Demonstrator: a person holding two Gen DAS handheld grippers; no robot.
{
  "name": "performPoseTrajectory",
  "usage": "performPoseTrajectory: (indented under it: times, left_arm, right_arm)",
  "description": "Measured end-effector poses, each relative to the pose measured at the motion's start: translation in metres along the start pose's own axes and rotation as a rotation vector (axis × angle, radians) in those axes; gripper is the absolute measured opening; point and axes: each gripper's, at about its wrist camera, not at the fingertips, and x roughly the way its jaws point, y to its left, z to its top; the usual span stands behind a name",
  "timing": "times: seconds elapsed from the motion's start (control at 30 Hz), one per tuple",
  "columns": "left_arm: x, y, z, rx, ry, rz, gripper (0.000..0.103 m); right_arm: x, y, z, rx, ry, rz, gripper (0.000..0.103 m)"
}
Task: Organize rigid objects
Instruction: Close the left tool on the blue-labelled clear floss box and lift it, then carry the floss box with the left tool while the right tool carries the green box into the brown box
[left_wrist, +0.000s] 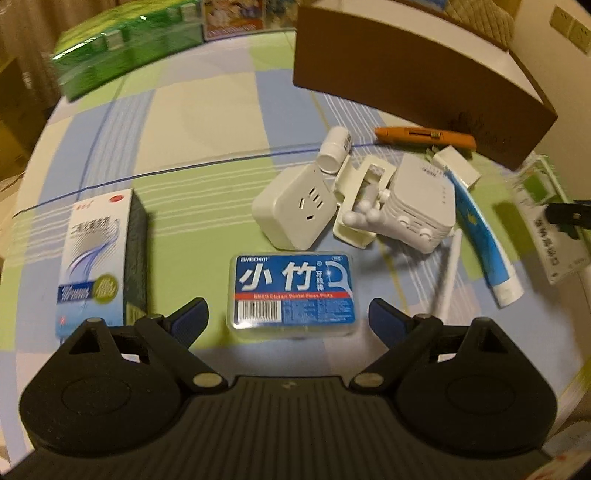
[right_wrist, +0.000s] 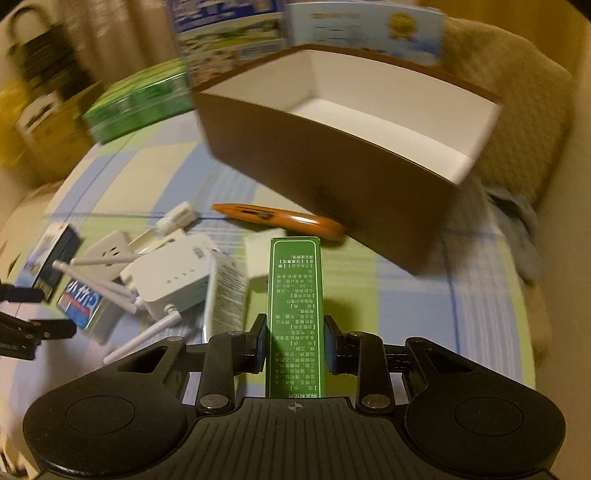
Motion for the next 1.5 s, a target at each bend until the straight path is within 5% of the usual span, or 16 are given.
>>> performPoseTrajectory:
  times: [0.23,0.7,1.1,1.5]
  left_arm:
    - [0.022,0.005,0.006,0.041,0.062,-0.044,0.092]
    - [0.018,0.006,0.006,0.092,0.025,-0.050,0.084]
    - [-0.055,0.014,0.037,0.074,-0.101,-0.012,0.084]
    - [-0.074,-0.040,0.123,0.170,-0.246,-0.113,0.084]
  right_arm:
    - [-0.018,0.001,-0.023,0.139,0.000,-0.090,0.027]
    - [-0.039,0.018,-0.043,0.227,0.006,-0.139,0.027]
    - [-0.058,0.033,-0.012,0.212,-0.047,-0.062,0.027]
    - [-0.074,0.027,0.052,0.215,-0.163,-0.025,0.027]
